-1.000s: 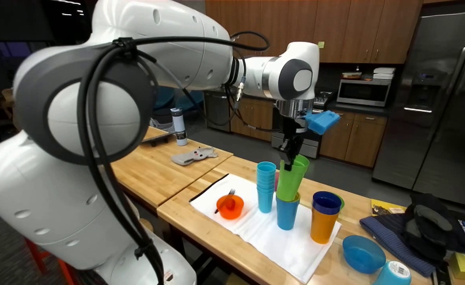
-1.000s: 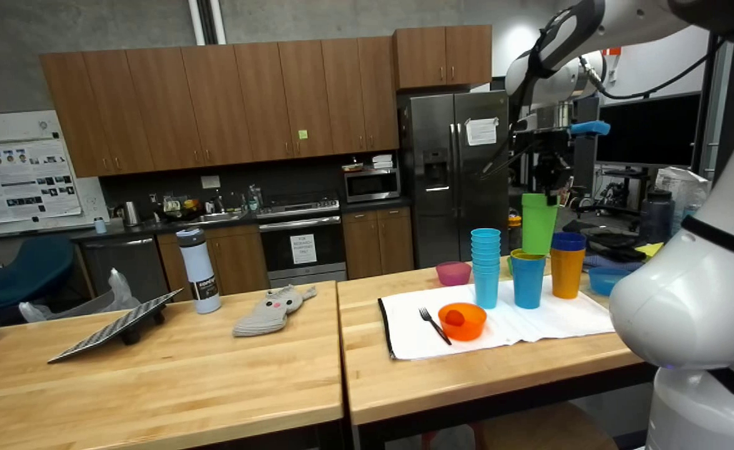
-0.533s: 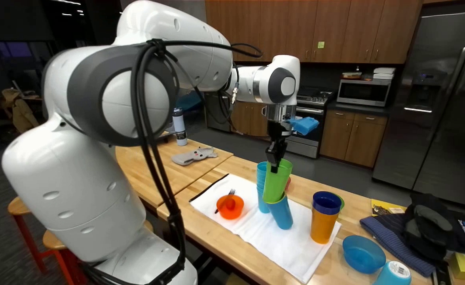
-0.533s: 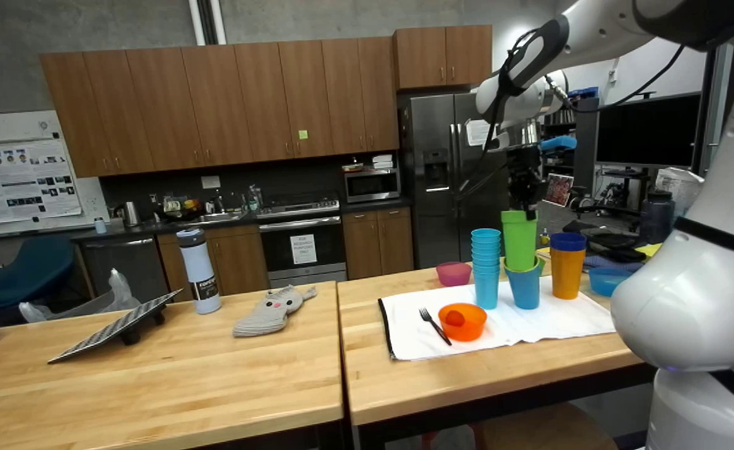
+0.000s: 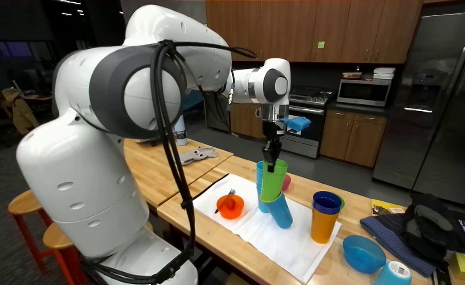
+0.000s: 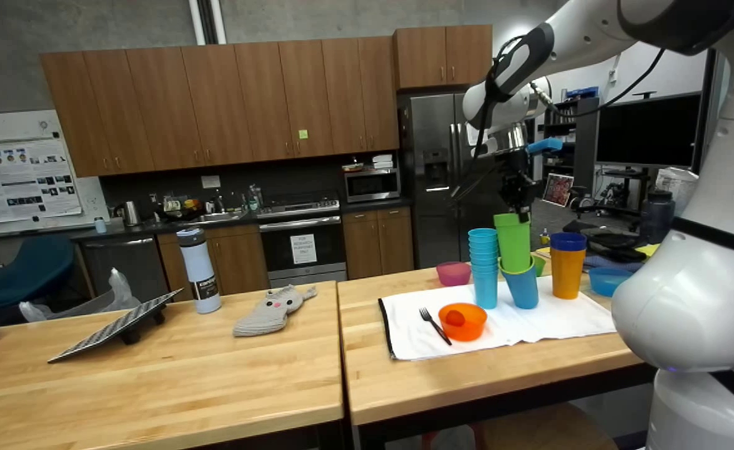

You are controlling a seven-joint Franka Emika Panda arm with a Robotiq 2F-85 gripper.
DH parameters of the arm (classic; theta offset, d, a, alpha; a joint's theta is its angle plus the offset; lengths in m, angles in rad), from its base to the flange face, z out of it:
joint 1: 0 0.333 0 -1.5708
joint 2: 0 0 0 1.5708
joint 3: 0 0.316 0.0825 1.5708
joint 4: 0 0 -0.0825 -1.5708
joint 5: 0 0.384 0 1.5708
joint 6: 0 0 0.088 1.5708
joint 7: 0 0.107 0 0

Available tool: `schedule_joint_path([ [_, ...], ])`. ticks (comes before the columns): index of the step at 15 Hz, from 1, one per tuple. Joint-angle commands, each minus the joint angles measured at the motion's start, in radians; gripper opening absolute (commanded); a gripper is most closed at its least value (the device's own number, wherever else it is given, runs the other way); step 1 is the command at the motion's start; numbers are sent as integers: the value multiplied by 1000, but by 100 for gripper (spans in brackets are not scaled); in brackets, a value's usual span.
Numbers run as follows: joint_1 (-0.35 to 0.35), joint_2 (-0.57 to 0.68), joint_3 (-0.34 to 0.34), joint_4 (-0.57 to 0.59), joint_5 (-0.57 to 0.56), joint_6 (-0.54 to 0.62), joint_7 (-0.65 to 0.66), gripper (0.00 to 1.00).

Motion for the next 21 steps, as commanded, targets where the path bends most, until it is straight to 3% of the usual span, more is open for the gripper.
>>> schedule_joint_path([
  [1, -13, 17, -7, 35, -16, -29, 5, 1],
  [11, -73, -15, -58, 90, -12, 19, 35, 1],
  [21, -63, -14, -49, 118, -6, 53, 63, 1],
])
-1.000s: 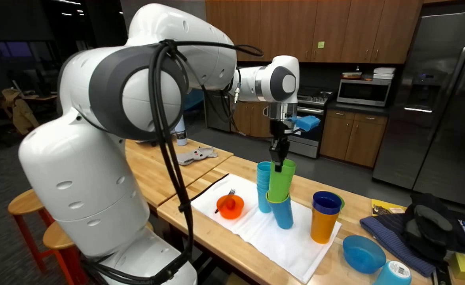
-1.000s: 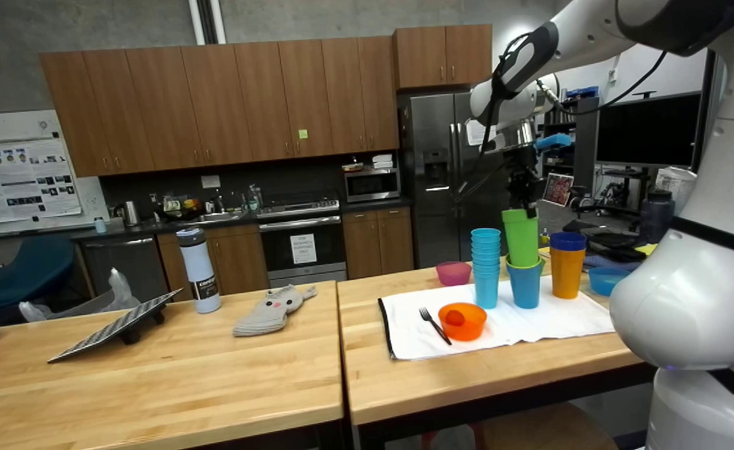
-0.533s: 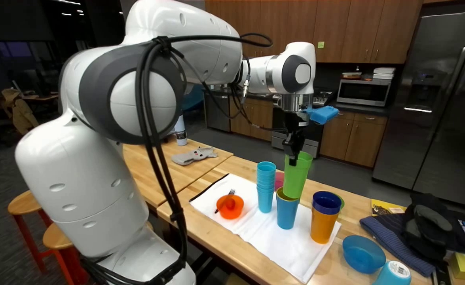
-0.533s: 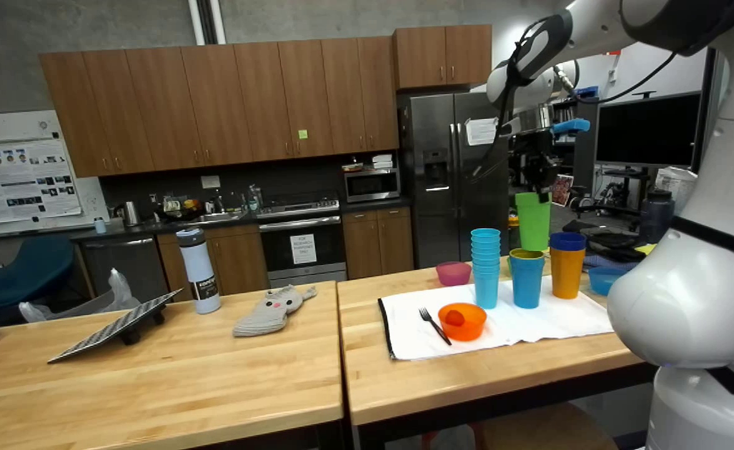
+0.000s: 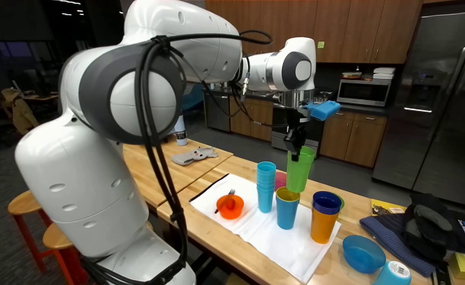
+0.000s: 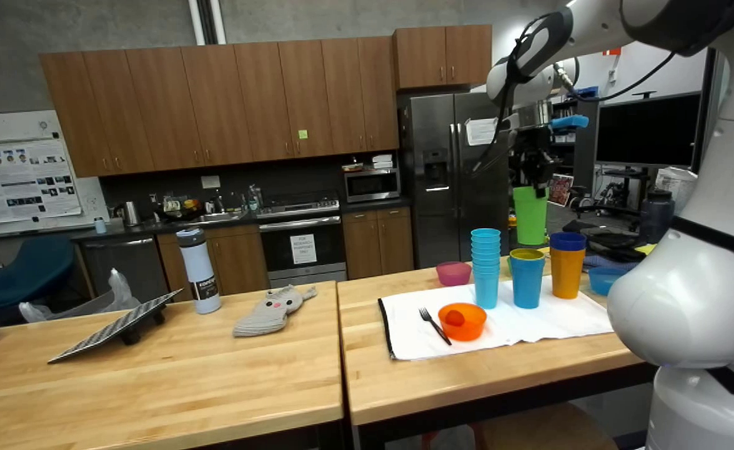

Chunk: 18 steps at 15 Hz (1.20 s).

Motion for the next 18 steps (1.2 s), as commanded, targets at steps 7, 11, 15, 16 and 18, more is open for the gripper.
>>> schedule_joint_path([
  [7, 45, -24, 54, 7, -39, 43, 48, 1],
  [11, 55, -25, 66, 7, -61, 51, 63, 1],
  [15, 53, -38, 65, 34, -62, 41, 76, 1],
  [16, 53, -44, 65, 41, -68, 42, 83, 1],
  [18, 58, -64, 73, 51, -87, 48, 103, 1],
])
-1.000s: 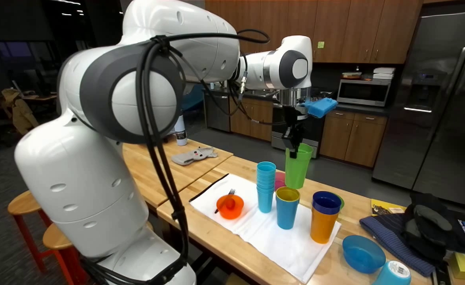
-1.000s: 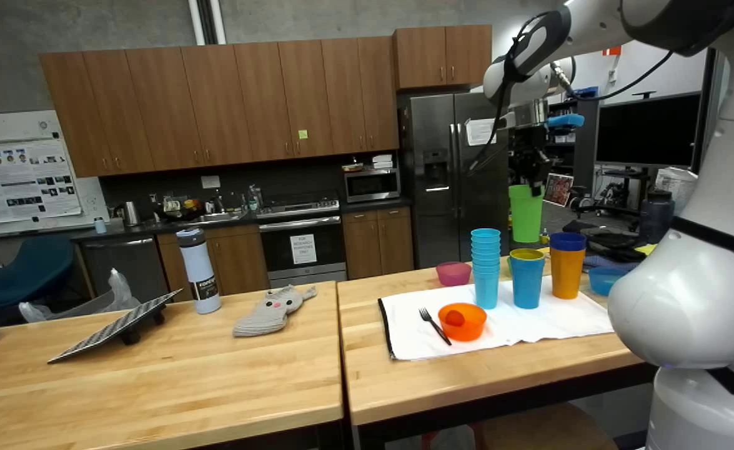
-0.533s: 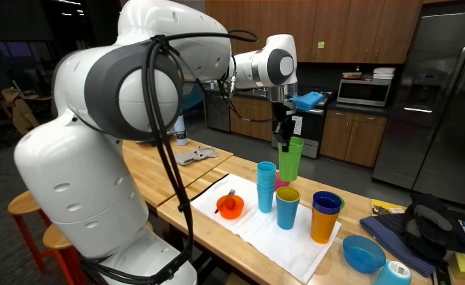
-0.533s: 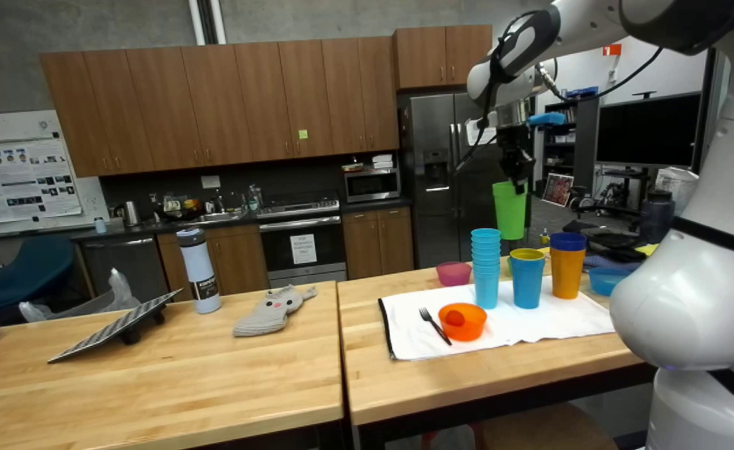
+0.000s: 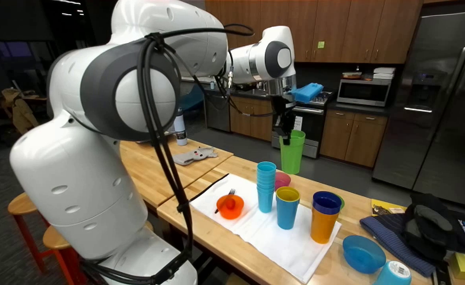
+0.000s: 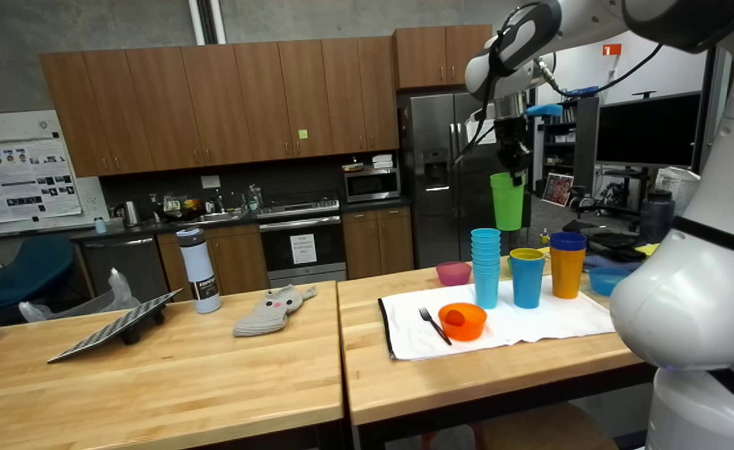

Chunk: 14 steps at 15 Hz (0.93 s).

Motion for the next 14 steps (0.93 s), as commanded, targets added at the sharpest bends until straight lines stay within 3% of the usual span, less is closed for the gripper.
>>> schedule_joint_path([
  [1, 10, -55, 14, 15, -48, 8, 48, 1],
  [14, 118, -84, 125, -9, -135, 41, 44, 1],
])
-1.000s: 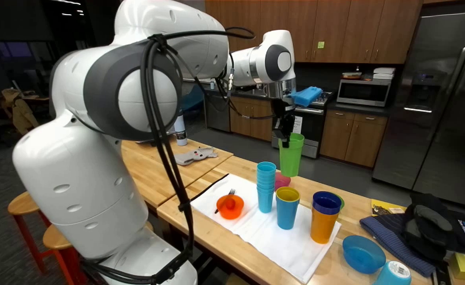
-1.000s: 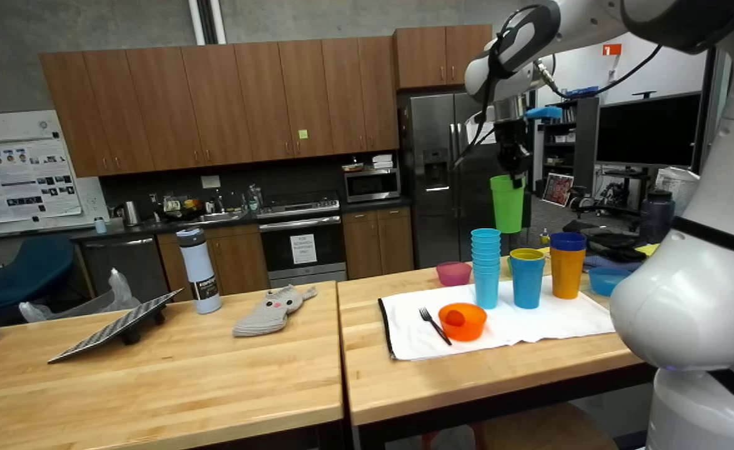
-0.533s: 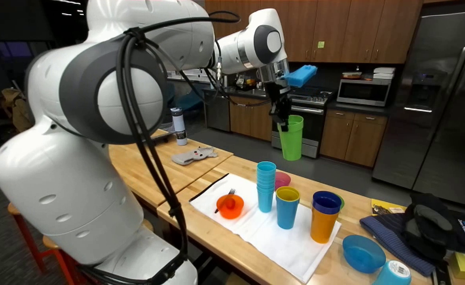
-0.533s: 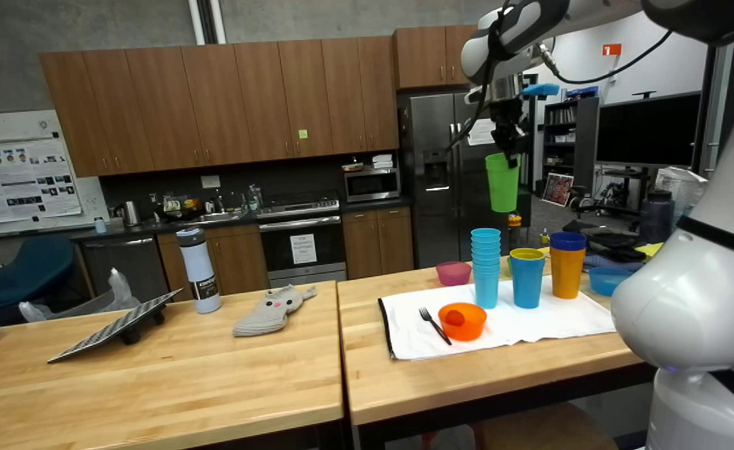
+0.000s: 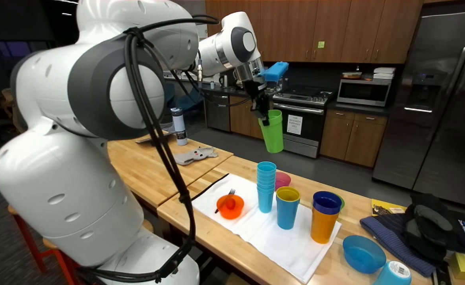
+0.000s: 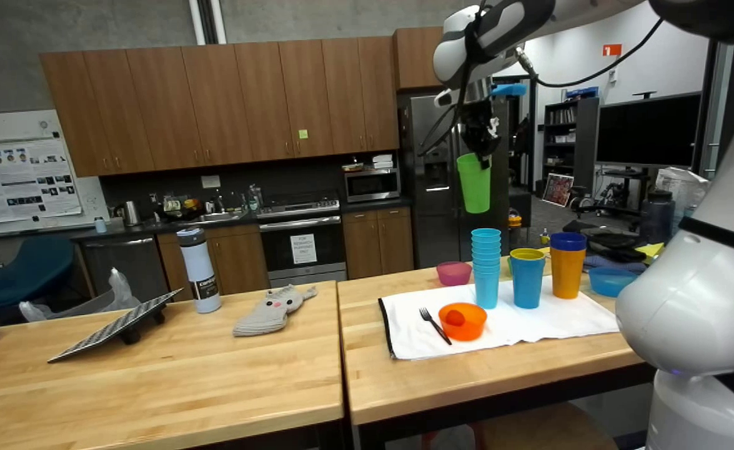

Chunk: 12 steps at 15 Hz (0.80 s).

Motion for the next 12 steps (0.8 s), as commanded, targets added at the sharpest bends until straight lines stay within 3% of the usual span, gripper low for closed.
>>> schedule_joint_path([
  [1, 31, -17, 20, -21, -29, 20, 1, 1],
  [12, 88, 28, 53, -75, -4, 42, -61, 1],
])
